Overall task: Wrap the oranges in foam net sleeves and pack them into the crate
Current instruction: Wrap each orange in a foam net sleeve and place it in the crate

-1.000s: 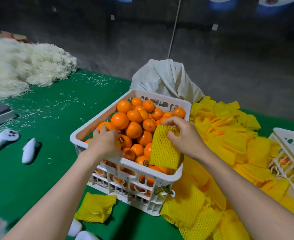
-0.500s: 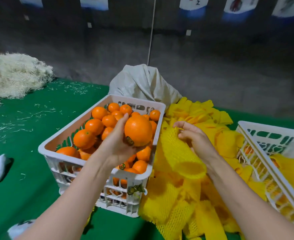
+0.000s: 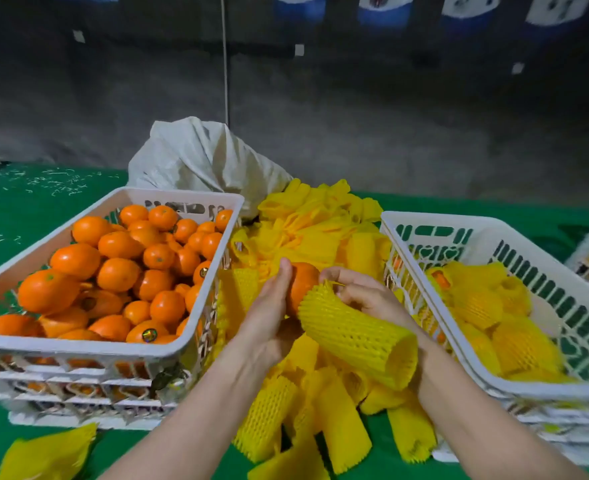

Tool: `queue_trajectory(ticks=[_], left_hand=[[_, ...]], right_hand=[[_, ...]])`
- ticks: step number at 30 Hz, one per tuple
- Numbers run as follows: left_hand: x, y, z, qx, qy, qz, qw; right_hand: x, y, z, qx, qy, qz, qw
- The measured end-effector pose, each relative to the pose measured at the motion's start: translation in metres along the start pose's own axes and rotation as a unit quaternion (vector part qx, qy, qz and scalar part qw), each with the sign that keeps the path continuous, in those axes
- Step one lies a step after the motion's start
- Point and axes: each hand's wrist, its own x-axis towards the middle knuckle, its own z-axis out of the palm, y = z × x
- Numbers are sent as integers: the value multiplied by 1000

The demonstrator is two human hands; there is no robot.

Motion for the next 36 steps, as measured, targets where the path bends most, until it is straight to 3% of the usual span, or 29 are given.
queue_trajectory(ticks=[4, 7, 9, 12, 15, 19, 22, 25, 29, 33, 36], left_hand=[[0, -22, 16, 30, -11, 53, 998], [0, -31, 21, 18, -27, 41, 999], [-1, -34, 24, 8, -54, 17, 998], [-3, -38, 24, 23, -93, 2, 995], [0, -39, 22, 71, -88, 48, 992], [1, -42, 35, -22, -11, 63, 998], [0, -46, 45, -101, -50, 38, 993], [-1, -42, 47, -74, -43, 0, 996], [5, -41, 38, 19, 9, 25, 999], [9, -35, 30, 73, 40, 61, 995], [11, -29, 26, 121, 50, 79, 988]], right_hand=[[-6, 8, -2, -178, 54, -57, 981], [-12, 8, -14, -327, 149, -170, 917], [-16, 8, -23, -356, 207, -204, 888], [-17, 11, -33, -358, 250, -197, 878], [-16, 20, -39, -305, 298, -153, 892], [-16, 38, -36, -103, 343, -83, 930], [-17, 56, -23, 16, 351, -63, 934], [-20, 67, -10, -8, 338, -64, 939], [-21, 66, -6, -126, 315, -100, 935], [-21, 64, -13, -232, 289, -166, 914], [-22, 56, -18, -233, 262, -236, 907]])
